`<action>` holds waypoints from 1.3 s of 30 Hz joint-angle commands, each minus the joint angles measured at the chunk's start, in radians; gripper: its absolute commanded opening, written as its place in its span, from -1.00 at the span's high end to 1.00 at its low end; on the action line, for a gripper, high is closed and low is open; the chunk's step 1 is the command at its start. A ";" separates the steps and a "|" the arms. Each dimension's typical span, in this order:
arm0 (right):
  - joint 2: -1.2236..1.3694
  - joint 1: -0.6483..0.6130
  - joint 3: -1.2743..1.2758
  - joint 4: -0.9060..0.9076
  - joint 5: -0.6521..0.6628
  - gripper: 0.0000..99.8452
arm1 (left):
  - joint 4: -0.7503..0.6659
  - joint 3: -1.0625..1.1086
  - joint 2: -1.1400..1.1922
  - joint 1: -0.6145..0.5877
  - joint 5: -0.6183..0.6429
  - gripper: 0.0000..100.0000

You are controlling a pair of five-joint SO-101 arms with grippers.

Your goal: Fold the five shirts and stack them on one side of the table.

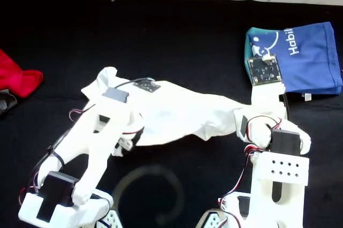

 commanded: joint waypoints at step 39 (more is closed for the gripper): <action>-0.004 0.012 -0.004 0.005 0.009 0.99 | -0.413 -0.085 0.200 -0.386 -0.186 0.68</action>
